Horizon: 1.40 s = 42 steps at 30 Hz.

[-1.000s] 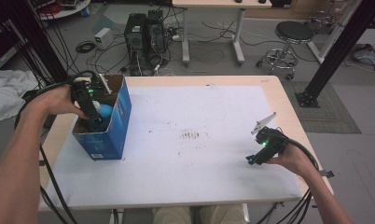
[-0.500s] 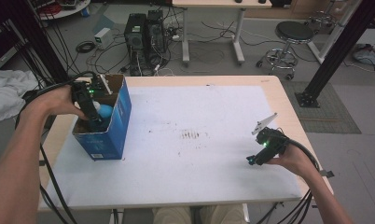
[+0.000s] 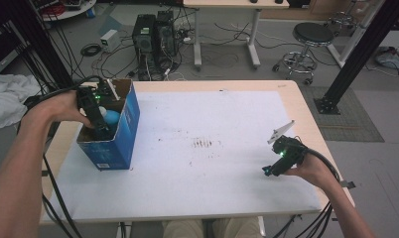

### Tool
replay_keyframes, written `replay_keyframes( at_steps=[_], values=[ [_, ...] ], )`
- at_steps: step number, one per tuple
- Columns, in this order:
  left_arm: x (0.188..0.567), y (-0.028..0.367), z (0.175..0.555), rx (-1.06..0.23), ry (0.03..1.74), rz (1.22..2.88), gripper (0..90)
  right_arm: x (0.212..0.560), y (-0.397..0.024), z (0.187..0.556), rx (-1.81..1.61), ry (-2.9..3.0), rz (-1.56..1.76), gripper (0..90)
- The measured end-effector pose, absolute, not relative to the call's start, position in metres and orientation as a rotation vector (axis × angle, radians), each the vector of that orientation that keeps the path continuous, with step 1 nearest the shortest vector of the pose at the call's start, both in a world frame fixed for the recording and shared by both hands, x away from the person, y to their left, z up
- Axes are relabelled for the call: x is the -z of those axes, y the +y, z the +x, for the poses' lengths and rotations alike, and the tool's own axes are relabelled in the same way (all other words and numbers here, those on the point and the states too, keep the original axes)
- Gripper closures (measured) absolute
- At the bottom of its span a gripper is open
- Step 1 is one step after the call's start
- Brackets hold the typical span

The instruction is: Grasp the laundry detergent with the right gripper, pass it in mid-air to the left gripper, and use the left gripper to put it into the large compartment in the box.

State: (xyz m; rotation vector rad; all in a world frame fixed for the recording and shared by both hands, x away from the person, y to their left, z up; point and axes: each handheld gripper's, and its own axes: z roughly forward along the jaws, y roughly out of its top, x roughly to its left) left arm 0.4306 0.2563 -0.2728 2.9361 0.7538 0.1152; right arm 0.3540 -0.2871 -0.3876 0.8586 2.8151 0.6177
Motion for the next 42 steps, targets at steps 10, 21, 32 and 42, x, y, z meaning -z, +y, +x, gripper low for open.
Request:
replay_keyframes(
  at_steps=[10,21,32,42],
  values=[
    [0.262,0.259,0.429,-0.136,0.775,2.934,21.5,0.387,-0.286,0.354,-0.618,2.816,0.852,12.9],
    [0.248,0.259,0.429,-0.150,0.777,2.943,21.1,0.386,-0.289,0.353,-0.617,2.811,0.861,12.9],
    [0.215,0.253,0.425,-0.232,0.745,2.953,21.1,0.386,-0.290,0.352,-0.621,2.803,0.859,12.9],
    [0.177,0.211,0.414,-0.323,0.583,2.930,21.1,0.386,-0.287,0.352,-0.617,2.806,0.853,12.9]
  ],
)
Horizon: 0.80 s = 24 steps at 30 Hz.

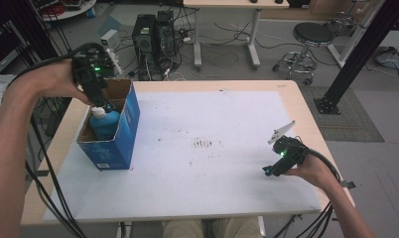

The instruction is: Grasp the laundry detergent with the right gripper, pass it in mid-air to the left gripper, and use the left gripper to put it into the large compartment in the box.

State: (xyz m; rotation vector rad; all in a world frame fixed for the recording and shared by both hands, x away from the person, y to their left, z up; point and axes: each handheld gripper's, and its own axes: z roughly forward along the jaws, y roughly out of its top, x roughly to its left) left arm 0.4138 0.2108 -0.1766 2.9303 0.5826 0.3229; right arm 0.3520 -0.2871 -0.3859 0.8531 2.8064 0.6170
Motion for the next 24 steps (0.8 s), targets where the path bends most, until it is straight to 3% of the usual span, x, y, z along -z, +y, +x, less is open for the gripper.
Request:
replay_keyframes(
  at_steps=[12,24],
  values=[
    [0.191,0.130,0.405,-0.275,0.319,2.944,17.1,0.385,-0.286,0.351,-0.610,2.804,0.847,12.9],
    [0.223,0.072,0.403,-0.224,0.218,2.911,17.0,0.369,-0.284,0.353,-0.603,2.780,0.827,12.9]
  ],
)
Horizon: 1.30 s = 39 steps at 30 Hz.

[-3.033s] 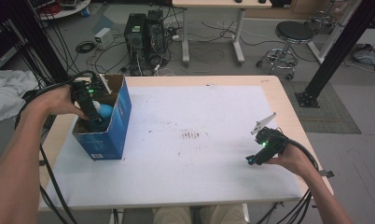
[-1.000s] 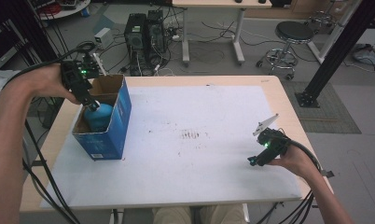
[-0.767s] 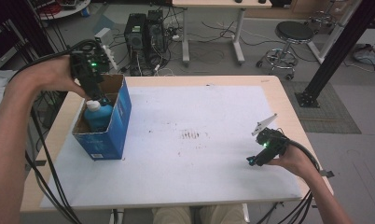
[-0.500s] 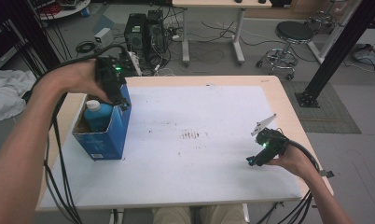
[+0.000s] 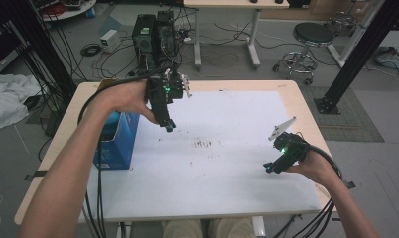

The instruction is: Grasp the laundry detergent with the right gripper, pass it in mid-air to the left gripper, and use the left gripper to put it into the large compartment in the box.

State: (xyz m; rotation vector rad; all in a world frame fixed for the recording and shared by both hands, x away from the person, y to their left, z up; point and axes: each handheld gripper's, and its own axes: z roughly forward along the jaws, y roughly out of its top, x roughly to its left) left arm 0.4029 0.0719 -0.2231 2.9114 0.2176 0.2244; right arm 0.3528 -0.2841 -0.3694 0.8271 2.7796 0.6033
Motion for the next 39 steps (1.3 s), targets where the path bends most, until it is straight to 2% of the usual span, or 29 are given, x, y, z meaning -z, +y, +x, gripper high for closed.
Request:
replay_keyframes(
  at_steps=[10,23,39],
  values=[
    [0.262,0.047,0.405,-0.241,0.256,2.925,17.0,0.350,-0.276,0.356,-0.603,2.757,0.791,12.9],
    [0.302,0.050,0.409,-0.169,0.355,2.928,17.0,0.342,-0.269,0.364,-0.604,2.753,0.774,12.9],
    [0.312,0.052,0.406,-0.163,0.356,2.954,17.0,0.339,-0.265,0.368,-0.597,2.748,0.768,12.9]
  ],
)
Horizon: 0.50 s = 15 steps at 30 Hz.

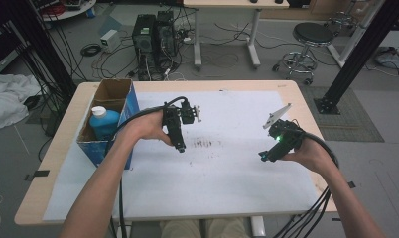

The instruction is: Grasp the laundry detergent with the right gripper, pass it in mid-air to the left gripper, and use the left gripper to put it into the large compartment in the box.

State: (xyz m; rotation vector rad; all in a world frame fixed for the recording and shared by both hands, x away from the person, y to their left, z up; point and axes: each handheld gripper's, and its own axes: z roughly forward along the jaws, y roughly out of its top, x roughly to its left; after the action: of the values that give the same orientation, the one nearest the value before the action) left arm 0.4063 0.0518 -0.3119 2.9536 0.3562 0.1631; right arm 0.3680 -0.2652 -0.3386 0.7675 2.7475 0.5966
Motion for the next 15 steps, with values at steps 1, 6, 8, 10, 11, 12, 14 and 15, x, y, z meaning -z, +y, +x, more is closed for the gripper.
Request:
replay_keyframes(
  at_steps=[1,6,8,10,11,12,14,15],
  values=[
    [0.3120,0.0516,0.4063,-0.164,0.356,2.955,17.0,0.3386,-0.2653,0.3680,-0.595,2.746,0.769,12.9],
    [0.3134,0.0500,0.4062,-0.168,0.354,2.958,17.0,0.3384,-0.2662,0.3678,-0.596,2.745,0.771,12.9],
    [0.3136,0.0493,0.4058,-0.166,0.354,2.964,17.0,0.3382,-0.2663,0.3677,-0.593,2.746,0.771,12.9],
    [0.3138,0.0489,0.4052,-0.168,0.355,2.962,17.0,0.3386,-0.2660,0.3677,-0.595,2.745,0.771,12.9],
    [0.3136,0.0488,0.4051,-0.168,0.353,2.962,17.0,0.3386,-0.2658,0.3675,-0.591,2.746,0.773,12.9],
    [0.3134,0.0489,0.4049,-0.169,0.352,2.960,17.0,0.3389,-0.2659,0.3678,-0.592,2.747,0.764,12.8],
    [0.3126,0.0491,0.4047,-0.172,0.352,2.954,17.0,0.3391,-0.2654,0.3674,-0.592,2.746,0.769,12.9],
    [0.3122,0.0494,0.4047,-0.175,0.352,2.948,17.0,0.3391,-0.2653,0.3674,-0.594,2.745,0.770,12.9]
  ],
)
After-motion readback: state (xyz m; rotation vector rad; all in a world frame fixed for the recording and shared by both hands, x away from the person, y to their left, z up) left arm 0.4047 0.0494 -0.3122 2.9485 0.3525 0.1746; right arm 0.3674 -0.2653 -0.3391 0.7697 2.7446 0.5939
